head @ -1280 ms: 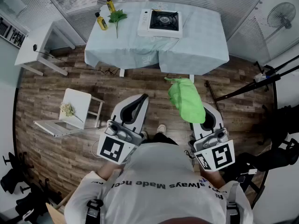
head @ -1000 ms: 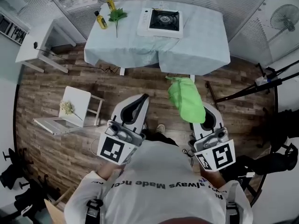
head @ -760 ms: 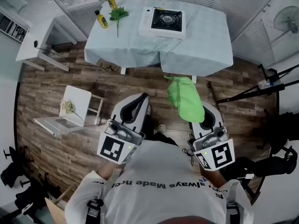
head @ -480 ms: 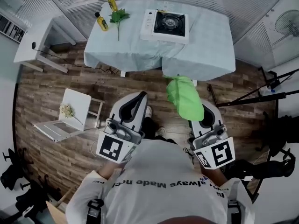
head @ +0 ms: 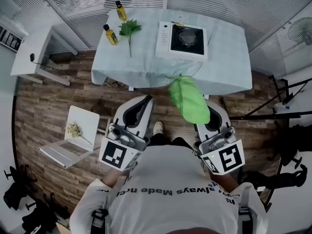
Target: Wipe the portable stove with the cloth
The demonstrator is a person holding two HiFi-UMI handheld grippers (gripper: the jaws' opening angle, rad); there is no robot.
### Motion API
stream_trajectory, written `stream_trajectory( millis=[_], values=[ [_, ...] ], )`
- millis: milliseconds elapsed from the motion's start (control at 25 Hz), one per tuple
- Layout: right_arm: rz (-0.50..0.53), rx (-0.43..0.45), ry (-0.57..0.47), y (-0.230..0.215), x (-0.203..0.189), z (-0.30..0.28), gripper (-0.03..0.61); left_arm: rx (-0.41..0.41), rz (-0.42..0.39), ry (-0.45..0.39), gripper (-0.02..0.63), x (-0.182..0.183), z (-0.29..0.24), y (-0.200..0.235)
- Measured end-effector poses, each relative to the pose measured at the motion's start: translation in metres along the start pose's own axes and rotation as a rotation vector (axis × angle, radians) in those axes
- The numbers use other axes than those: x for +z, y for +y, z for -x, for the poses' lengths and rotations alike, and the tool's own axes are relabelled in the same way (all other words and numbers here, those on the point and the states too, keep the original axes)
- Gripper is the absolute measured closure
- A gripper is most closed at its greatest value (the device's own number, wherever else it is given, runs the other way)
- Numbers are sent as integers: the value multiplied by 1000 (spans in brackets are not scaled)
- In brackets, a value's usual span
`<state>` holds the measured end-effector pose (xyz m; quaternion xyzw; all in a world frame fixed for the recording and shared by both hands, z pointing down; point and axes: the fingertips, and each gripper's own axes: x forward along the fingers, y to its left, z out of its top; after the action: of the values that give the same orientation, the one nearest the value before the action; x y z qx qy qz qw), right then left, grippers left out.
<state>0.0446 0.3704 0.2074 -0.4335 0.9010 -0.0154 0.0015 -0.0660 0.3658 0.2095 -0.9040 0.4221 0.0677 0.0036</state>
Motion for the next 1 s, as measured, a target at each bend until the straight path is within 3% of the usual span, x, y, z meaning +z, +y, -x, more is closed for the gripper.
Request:
stream_trajectory(
  millis=[520, 1000],
  values=[
    [-22, -53, 31, -42, -16, -73, 555, -18, 9, 39, 601, -17, -53, 74],
    [-47, -82, 6, -169, -17, -137, 555, -34, 19, 48, 601, -33, -185, 115]
  ],
)
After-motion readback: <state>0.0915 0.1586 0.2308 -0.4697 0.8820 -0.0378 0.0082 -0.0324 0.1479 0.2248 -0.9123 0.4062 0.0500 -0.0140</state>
